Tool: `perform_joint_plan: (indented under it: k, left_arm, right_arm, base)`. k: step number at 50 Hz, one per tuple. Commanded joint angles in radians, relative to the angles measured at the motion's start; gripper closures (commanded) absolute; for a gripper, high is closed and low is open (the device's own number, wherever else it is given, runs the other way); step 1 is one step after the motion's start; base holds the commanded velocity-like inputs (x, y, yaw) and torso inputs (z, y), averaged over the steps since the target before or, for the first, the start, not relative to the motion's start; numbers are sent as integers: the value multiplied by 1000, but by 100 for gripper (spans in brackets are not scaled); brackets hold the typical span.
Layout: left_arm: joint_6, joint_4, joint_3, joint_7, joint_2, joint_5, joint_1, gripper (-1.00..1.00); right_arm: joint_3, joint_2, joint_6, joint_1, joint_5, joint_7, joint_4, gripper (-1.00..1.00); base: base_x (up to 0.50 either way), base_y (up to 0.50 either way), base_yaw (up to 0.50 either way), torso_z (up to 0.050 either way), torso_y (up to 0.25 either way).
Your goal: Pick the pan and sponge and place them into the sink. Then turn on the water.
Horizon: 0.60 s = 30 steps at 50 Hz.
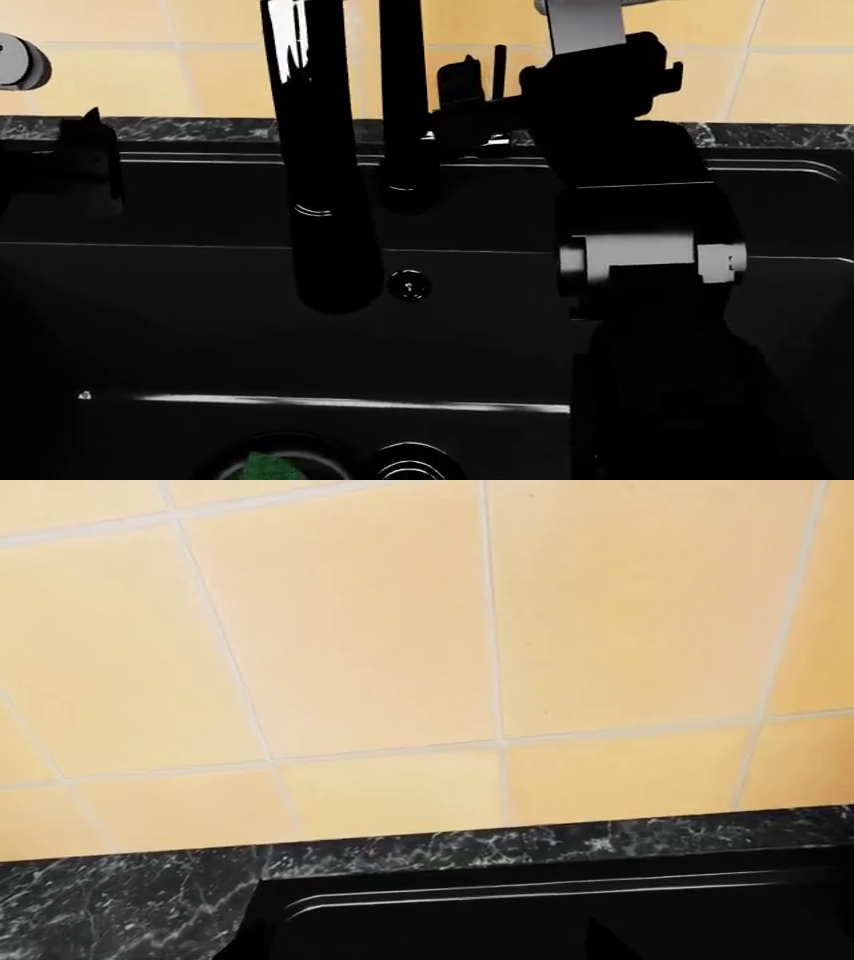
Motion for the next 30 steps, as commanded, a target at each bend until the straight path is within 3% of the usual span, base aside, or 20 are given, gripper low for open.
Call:
perform_joint_plan:
  k: [1, 30]
  left_arm:
    - [27, -9, -7, 41, 4, -8, -10, -100]
    - [37, -29, -7, 50, 7, -10, -22, -100]
  right_arm:
    - [37, -14, 9, 3, -18, -11, 5, -100]
    - [52, -20, -15, 20, -35, 4, 5, -100]
  base:
    - [0, 0, 0, 8, -80]
    - [0, 0, 0, 8, -81]
